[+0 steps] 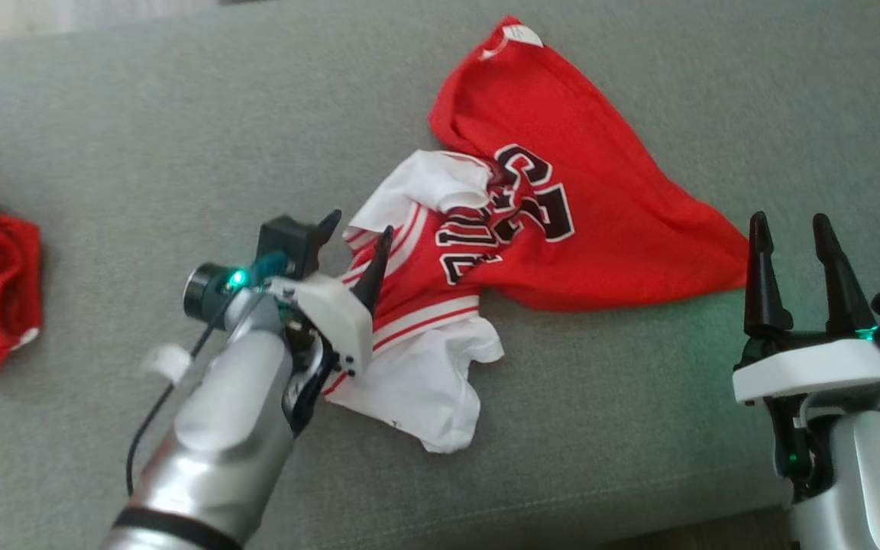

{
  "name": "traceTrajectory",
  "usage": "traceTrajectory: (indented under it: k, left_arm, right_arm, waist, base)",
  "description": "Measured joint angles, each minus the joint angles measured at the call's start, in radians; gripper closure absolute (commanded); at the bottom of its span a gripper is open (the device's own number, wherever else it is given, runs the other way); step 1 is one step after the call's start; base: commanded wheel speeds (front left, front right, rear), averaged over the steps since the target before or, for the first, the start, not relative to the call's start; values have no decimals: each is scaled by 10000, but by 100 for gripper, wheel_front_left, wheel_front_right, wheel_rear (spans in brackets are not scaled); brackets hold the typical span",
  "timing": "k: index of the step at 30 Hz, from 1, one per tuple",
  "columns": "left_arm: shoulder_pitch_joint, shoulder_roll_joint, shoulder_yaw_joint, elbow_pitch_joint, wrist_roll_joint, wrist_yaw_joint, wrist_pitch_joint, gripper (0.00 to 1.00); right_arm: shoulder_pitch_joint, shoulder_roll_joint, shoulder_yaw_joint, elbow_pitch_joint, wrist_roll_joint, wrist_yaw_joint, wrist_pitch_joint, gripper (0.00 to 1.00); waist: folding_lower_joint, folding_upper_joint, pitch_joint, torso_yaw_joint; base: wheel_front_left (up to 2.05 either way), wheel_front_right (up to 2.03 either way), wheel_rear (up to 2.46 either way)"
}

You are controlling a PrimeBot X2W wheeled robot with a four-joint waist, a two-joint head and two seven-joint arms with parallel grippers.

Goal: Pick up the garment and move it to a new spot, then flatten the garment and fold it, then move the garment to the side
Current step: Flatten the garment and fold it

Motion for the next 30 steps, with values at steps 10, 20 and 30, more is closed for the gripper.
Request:
traceTrajectory:
  k: [10,20,30]
  left_arm:
    - [-994,-21,-376,1517,-401,-278,495,100]
    - [-1575,161,-696,1553,-696,-150,-362,100]
    - [-3511,1576,-115,1444,-669,-88,-382,100]
  right_arm:
    - [-7,0,-48,27,52,0,-105,0]
    - [-5,0,-407,-19,52,0,-368,0]
    - [-5,2,-830,-224,52,0,-614,0]
  waist:
    - [0,0,500,-337]
    - [-2,0,188,78]
    - [-2,0,277,-225]
  base:
    - [0,0,0]
    - [0,0,0]
    - [0,0,0]
